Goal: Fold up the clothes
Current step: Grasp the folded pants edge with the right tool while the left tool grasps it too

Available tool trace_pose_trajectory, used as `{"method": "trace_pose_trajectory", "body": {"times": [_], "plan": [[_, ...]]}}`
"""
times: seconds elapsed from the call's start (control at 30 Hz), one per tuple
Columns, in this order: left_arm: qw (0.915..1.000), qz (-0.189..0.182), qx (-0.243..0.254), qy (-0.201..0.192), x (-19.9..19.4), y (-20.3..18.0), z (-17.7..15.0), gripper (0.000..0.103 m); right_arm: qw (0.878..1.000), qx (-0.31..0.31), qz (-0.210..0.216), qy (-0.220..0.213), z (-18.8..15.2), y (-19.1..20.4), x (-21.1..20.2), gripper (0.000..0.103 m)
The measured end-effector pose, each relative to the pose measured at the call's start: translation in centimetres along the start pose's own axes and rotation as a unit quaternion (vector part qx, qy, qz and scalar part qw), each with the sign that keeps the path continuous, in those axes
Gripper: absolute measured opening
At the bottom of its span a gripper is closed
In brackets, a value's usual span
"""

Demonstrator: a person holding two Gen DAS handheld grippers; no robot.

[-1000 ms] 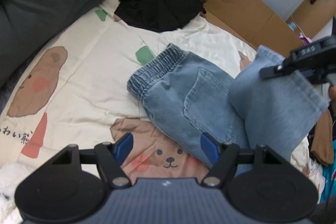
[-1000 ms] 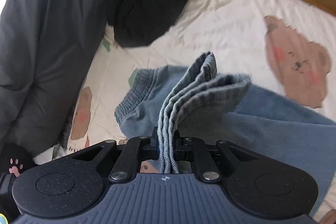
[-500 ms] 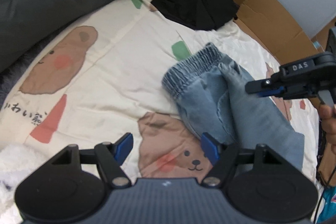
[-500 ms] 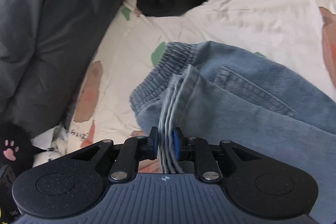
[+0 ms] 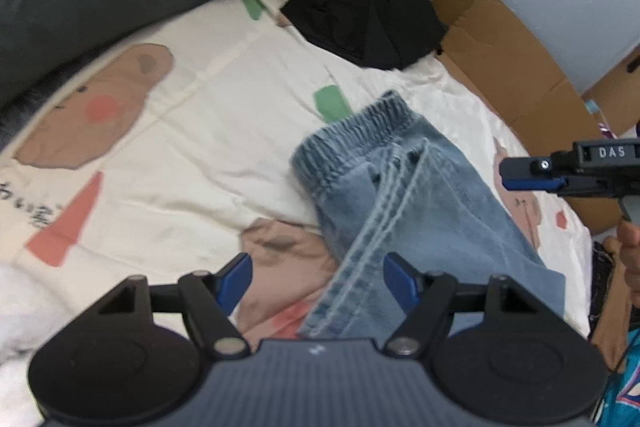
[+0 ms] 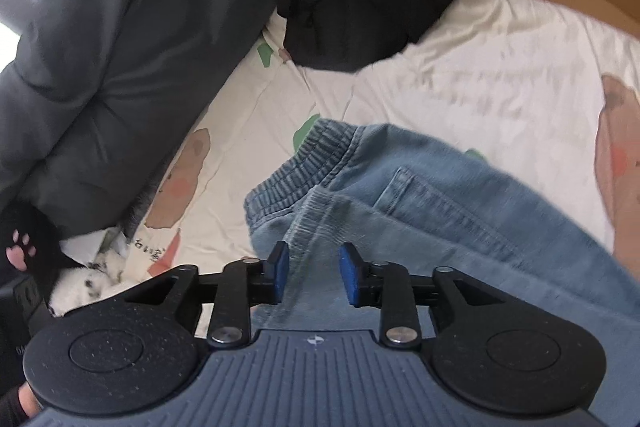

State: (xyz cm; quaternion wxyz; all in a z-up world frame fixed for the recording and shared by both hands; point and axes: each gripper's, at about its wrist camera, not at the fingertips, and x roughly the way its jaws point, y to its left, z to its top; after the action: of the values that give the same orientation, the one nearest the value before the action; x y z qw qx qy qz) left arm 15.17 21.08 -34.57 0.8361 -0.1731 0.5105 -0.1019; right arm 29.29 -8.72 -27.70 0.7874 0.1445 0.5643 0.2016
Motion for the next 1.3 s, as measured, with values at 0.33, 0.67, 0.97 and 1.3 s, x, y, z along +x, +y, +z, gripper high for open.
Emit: {"method": "trace_pose_trajectory", "body": {"times": [0.33,0.67,0.97,1.3], "plan": [[0.9974,-0.069,-0.018,0.002,3.8,1.1,-2.5,0.075,0.992,-0.123,-0.014,-0.034,0.6,-1.6,2.9,0.048],[0.9960,-0.083,-0.027,0.020,6.5,2.8,-3.8,0.064,0.969,-0.245,0.022,0.001,1.7,-1.8,8.8,0.048],[0.9931,-0.110,-0.037,0.017,7.2,3.4,-3.9,0.064,0.948,-0.312,0.034,0.049,2.5,-0.5,11.1,0.071],[0.9876,-0.150,-0.041,0.021,8.3,3.1,-3.2,0.048,0.931,-0.349,0.081,0.071,3.8,0.8,12.1,0.045]]}}
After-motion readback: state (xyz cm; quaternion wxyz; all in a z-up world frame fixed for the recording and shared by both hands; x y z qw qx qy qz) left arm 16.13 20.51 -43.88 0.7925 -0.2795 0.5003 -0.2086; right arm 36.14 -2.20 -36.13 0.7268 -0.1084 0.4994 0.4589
